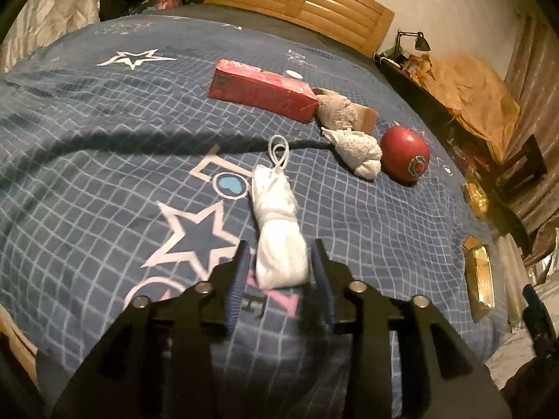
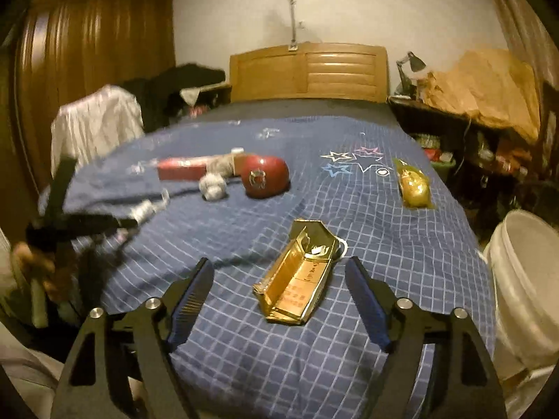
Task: Collect trash
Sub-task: 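Grasp the white rolled towel with the left gripper while the right grasps the gold foil box, then carry the white towel and gold box over the white bucket, then open both grippers to drop the towel and gold box into the bucket, then move both grippers back toward the trash on the bed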
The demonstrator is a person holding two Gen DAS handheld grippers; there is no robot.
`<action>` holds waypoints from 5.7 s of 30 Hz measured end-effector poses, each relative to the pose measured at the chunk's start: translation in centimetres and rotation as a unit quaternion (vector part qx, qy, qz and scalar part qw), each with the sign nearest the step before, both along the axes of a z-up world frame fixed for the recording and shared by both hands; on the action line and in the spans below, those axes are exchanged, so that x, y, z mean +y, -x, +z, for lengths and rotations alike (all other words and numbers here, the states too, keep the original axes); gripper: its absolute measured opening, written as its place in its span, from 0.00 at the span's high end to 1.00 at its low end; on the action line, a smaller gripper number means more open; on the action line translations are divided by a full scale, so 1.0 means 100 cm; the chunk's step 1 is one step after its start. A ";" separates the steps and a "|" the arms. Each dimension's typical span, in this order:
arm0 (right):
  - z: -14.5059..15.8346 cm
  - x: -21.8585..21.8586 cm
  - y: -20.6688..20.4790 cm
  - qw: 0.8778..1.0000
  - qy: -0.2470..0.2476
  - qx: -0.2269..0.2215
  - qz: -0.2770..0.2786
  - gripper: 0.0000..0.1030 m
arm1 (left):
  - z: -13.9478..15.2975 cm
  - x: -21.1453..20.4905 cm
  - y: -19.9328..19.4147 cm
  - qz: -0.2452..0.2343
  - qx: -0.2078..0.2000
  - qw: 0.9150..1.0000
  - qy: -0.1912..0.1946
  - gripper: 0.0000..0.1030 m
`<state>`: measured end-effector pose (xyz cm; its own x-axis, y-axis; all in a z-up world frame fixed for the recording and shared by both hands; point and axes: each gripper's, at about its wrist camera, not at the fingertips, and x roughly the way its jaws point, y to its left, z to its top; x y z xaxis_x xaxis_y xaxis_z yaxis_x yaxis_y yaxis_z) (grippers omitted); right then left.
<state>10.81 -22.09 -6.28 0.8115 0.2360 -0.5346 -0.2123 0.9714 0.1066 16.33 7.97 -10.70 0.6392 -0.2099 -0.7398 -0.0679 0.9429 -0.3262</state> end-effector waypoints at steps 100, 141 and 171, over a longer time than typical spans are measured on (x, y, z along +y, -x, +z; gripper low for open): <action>0.095 -0.380 0.103 0.935 -0.004 -0.035 -0.353 0.55 | 0.104 -0.541 -0.006 -0.420 -0.204 0.872 -0.149 0.74; 0.059 -0.391 0.052 0.951 -0.008 0.003 -0.308 0.36 | 0.063 -0.566 -0.032 -0.450 -0.149 0.867 -0.154 0.72; 0.047 -0.288 0.064 0.953 -0.036 -0.086 -0.288 0.20 | 0.057 -0.353 -0.047 -0.244 -0.110 0.952 -0.151 0.29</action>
